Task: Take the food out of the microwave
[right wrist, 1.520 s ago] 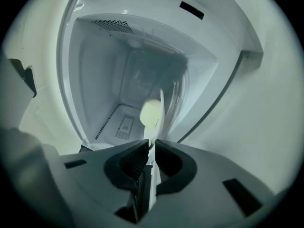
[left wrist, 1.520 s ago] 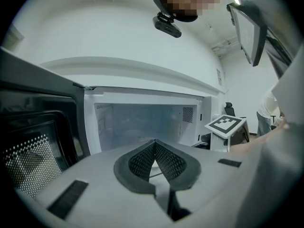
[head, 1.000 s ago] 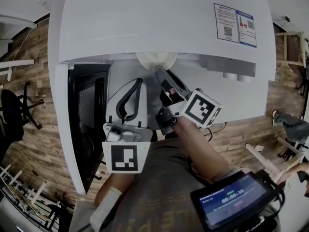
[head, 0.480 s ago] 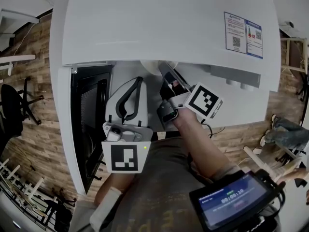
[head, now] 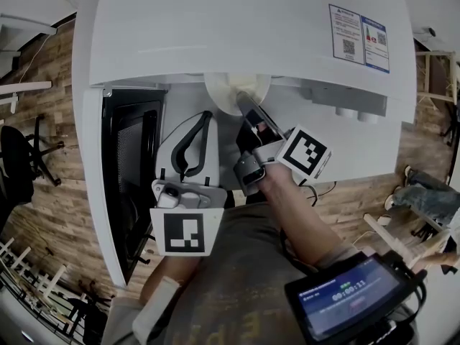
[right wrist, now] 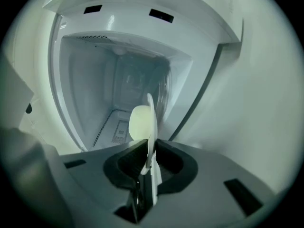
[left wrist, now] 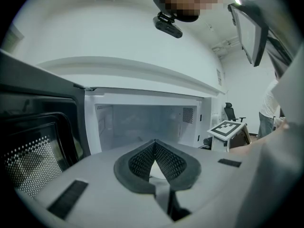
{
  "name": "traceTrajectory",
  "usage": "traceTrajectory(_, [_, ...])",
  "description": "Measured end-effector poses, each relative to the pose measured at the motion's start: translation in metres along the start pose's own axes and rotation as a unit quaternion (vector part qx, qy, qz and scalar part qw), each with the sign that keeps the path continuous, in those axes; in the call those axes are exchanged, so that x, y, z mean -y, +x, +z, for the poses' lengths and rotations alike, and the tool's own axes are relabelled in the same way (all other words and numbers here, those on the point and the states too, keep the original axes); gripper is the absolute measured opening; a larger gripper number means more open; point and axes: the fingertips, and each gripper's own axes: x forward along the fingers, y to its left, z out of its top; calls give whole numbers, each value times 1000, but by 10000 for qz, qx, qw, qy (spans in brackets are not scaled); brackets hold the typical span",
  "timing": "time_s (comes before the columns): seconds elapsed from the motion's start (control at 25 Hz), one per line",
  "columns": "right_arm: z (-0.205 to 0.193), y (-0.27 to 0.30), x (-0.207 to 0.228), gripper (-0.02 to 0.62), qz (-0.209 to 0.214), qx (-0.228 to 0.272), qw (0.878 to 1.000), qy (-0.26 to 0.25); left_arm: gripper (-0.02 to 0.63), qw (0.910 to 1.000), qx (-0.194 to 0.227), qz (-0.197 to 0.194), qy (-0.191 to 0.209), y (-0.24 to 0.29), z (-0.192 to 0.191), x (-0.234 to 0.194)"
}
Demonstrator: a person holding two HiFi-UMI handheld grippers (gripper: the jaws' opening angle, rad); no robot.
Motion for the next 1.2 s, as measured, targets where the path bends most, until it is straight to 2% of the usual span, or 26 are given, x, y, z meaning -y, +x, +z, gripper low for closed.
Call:
traceTrajectory(0.2, [-10, -13, 8, 40, -101, 39, 9999, 92, 8, 9999, 82, -82, 71, -9, 0, 6])
traceTrajectory(0.4, [-22, -23, 9, 40, -79, 22, 9991, 410, 8, 9998, 130, -124, 106, -21, 2, 12])
traceTrajectory(0.88, [-32, -56, -9, 38, 134, 300, 9988, 360, 8, 9986, 382, -239, 291, -53, 13, 25])
traceTrajectory(1.2, [-33, -79, -25, 38, 298, 349, 9986, 273, 8, 9972, 604, -143, 420, -72, 31, 33])
